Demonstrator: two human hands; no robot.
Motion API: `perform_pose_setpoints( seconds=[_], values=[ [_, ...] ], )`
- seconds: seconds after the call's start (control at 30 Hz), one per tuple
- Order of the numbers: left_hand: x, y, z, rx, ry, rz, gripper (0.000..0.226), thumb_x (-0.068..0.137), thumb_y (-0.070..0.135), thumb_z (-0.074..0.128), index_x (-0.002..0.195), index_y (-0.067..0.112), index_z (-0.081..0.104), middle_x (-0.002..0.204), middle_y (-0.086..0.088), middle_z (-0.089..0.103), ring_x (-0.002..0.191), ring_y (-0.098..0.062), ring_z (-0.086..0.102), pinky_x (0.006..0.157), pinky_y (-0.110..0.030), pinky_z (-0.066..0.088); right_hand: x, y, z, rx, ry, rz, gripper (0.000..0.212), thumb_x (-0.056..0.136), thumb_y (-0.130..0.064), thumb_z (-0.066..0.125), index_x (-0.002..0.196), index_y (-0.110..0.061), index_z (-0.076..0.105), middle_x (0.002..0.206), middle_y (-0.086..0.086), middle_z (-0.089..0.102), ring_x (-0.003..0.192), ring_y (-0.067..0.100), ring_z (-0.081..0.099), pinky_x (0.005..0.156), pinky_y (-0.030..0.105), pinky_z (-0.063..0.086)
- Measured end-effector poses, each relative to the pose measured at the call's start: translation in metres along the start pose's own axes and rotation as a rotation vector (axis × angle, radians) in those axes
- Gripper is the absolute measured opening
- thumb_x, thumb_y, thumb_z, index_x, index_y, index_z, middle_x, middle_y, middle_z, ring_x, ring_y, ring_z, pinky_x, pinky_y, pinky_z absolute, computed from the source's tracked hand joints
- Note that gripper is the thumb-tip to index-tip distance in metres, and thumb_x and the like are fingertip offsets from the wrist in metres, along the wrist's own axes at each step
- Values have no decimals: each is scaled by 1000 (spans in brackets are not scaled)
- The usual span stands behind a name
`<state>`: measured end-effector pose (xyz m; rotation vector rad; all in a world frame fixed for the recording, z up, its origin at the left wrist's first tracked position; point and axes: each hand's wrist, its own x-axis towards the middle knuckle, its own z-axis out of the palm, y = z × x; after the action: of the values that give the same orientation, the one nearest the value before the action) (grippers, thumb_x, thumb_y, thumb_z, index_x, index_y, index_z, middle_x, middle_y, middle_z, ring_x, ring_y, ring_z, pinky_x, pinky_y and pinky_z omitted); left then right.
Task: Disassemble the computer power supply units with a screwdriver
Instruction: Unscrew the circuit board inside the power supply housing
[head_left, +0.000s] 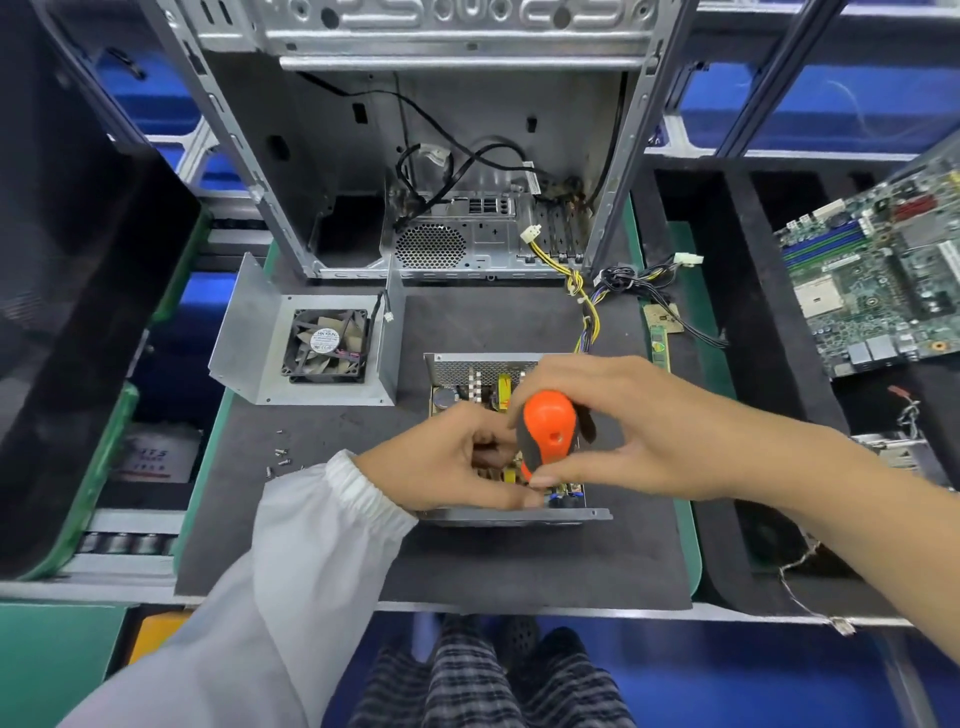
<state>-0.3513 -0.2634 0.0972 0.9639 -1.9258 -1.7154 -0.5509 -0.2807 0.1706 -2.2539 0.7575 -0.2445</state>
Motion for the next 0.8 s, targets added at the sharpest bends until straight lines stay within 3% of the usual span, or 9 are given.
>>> perform_pose_setpoints(
  seconds=[0.07, 0.17, 0.27, 0.33, 0.4, 0.5, 0.57, 0.63, 0.8],
  values=[
    [-1, 2, -3, -27, -32, -33, 22, 79, 7, 77, 77, -7, 61, 64, -17, 36, 64, -26, 32, 67, -34, 27, -1, -5, -6, 8, -72, -10, 33, 82, -29, 73, 108, -11, 63, 98, -1, 60, 89, 16, 55, 81, 30, 44],
    [-1, 3, -3, -63, 9, -20, 29, 79, 2, 76, 71, -18, 56, 55, -23, 31, 60, -19, 25, 61, -35, 21, -1, -12, -15, 15, -163, 42, 27, 84, -27, 73, 107, -17, 63, 98, -5, 60, 91, 14, 55, 81, 33, 44],
    [2, 8, -1, -60, 67, 3, 17, 77, -1, 77, 71, -10, 63, 57, -25, 33, 60, -20, 23, 57, -38, 21, -5, -20, -22, -140, -180, 41, 26, 86, -44, 66, 99, -23, 59, 91, -9, 56, 85, 9, 52, 77, 32, 45],
    [4, 7, 0, -15, 103, 36, 13, 77, 2, 79, 71, 1, 67, 61, -25, 36, 62, -23, 26, 58, -35, 23, -5, -28, -24, -338, -124, 113, 40, 81, -70, 48, 87, -31, 51, 74, -10, 53, 69, 8, 51, 63, 31, 46],
    [8, 6, 2, -34, 120, 34, 12, 73, 9, 83, 75, 8, 72, 68, -32, 47, 65, -28, 34, 61, -39, 30, -2, -36, -23, -533, -110, 201, 57, 74, -82, 27, 86, -29, 47, 58, -7, 44, 51, 9, 42, 49, 26, 34],
    [11, 2, 6, -64, 134, 34, 34, 65, 24, 88, 83, 3, 70, 66, -19, 48, 72, -22, 34, 68, -37, 31, 3, -42, -20, -580, -186, 211, 47, 77, -72, 25, 90, -29, 39, 59, -10, 37, 50, 8, 36, 49, 27, 28],
    [10, 3, 4, -78, 71, 66, 20, 69, 26, 86, 81, 21, 71, 65, -2, 39, 69, -16, 33, 65, -31, 29, 2, -44, -23, -511, -253, 196, 30, 83, -65, 32, 90, -35, 31, 66, -10, 42, 57, 10, 42, 56, 30, 39],
    [10, 2, -5, -15, 6, 107, 38, 78, 12, 79, 74, 48, 68, 61, 10, 24, 59, -6, 22, 56, -24, 20, 1, -46, -28, -459, -325, 212, 24, 89, -60, 40, 89, -38, 29, 74, -8, 51, 66, 14, 49, 65, 36, 47],
    [14, 8, -17, -16, -128, 73, 46, 85, 4, 72, 73, 48, 69, 58, 3, 16, 55, -12, 17, 54, -26, 16, 11, -45, -40, -395, -462, 224, 14, 93, -39, 55, 105, -35, 49, 91, -6, 61, 87, 13, 54, 80, 39, 48]
  ],
)
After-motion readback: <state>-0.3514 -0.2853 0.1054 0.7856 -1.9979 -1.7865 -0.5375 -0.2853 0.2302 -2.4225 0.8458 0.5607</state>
